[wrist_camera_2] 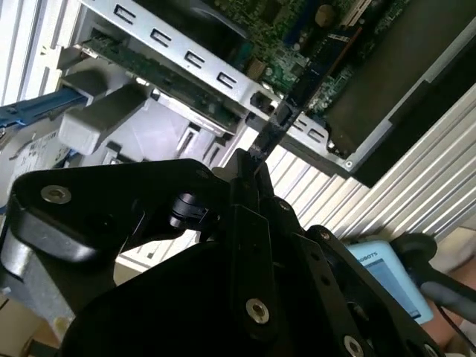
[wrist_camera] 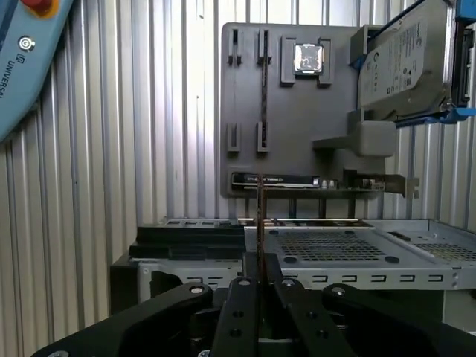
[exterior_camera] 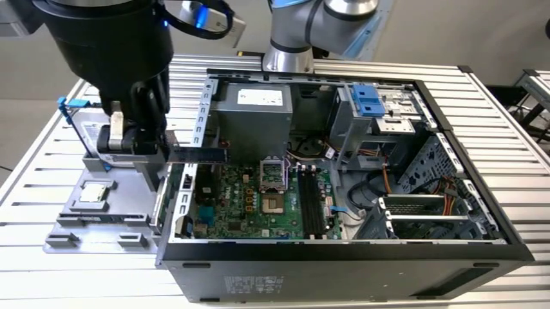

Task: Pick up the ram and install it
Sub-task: 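Pick up the ram and move it above insertion slot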

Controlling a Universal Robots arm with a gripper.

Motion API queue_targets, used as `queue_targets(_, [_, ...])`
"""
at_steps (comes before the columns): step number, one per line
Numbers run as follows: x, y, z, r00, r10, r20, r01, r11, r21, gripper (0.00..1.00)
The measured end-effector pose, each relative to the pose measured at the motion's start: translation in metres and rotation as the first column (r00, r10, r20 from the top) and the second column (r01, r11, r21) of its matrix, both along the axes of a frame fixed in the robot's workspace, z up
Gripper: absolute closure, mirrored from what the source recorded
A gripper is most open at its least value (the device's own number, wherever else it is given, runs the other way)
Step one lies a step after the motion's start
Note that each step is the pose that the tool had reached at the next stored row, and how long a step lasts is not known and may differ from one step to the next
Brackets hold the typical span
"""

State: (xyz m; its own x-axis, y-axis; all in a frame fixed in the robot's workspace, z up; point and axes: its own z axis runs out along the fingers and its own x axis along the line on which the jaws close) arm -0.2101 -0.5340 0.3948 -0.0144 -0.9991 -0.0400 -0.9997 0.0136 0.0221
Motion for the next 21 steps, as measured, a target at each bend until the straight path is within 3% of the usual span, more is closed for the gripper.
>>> queue_targets(21, [0.0735,0.0000,0.0000,1.0000,0.000,-0.0019,0.000,1.0000,0.0001,1.00])
